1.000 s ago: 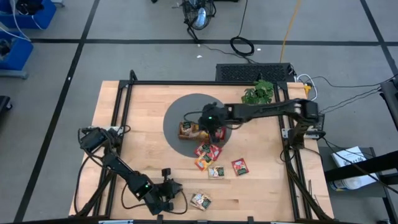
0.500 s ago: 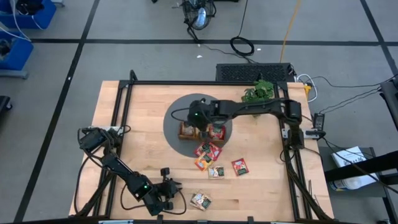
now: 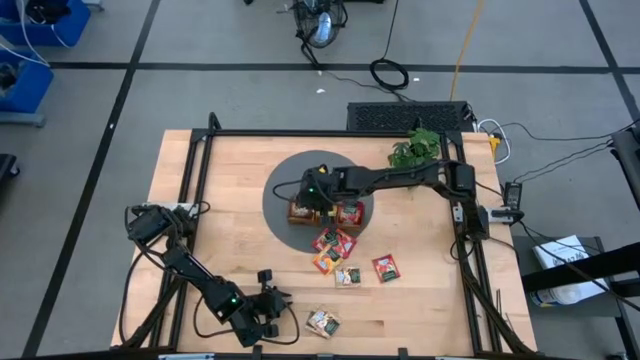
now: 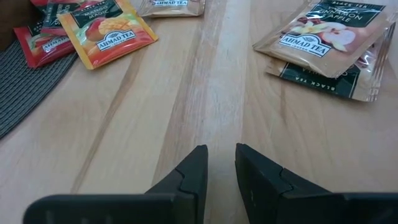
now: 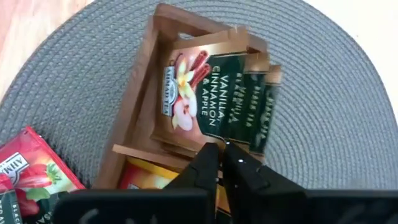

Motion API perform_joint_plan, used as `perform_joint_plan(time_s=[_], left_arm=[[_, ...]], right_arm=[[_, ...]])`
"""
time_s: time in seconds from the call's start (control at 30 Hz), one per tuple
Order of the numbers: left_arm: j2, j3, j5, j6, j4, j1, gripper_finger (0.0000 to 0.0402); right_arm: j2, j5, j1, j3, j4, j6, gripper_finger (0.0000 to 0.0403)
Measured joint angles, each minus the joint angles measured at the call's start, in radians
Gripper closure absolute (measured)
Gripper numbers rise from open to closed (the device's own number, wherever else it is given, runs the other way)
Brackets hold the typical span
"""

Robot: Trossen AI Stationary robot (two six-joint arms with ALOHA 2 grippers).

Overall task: Pick & Place Tea
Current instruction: Put the brown tea bag into the left section of the wooden organizer, then put the red tea bag into the right section of the wooden organizer

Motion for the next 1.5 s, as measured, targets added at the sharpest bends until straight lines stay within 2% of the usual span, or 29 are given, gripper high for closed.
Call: perform_joint_plan(time_s=[0.3,0.43,0.63,0.8,0.9,1.07,1.17,1.4,1.5], left_arm=[[0.000,0.000,-0.001,0.002,0.000,0.000,0.0314],[0.000,0.000,-0.007,0.005,0.000,0.000,0.0314],[0.000,0.000,-0.018,0.015,-0.006,0.000,0.0314],[0.000,0.000,-0.018,0.014,-0.008,0.000,0.0314],[0.000,0.000,-0.019,0.009,-0.008,0.000,0.0314],[0.000,0.000,-0.071,-0.013,-0.008,0.000,0.0314],[-0.001,0.000,-0.103,-0.010,0.001,0.010,0.0314],[-0.063,0.006,-0.170,0.084,0.059,0.113,0.0314],[-0.063,0.007,-0.065,0.228,0.197,0.193,0.0314]], right_arm=[[0.000,-0.002,0.002,0.000,0.003,0.005,0.0275],[-0.020,0.003,0.002,0.000,0.000,0.004,0.0238],[-0.139,-0.004,0.010,-0.001,-0.040,0.023,0.0217],[-0.326,-0.077,0.049,-0.033,-0.097,0.059,0.0231],[-0.473,-0.083,0.103,-0.145,-0.032,0.078,0.0262],[-0.725,-0.191,0.219,-0.455,0.357,0.066,0.0346],[-0.860,-0.236,0.262,-0.643,0.519,0.080,0.0392],[-1.090,-0.236,0.313,-1.051,0.975,0.166,0.0382],[-1.111,-0.236,0.330,-1.192,1.143,0.176,0.0387]])
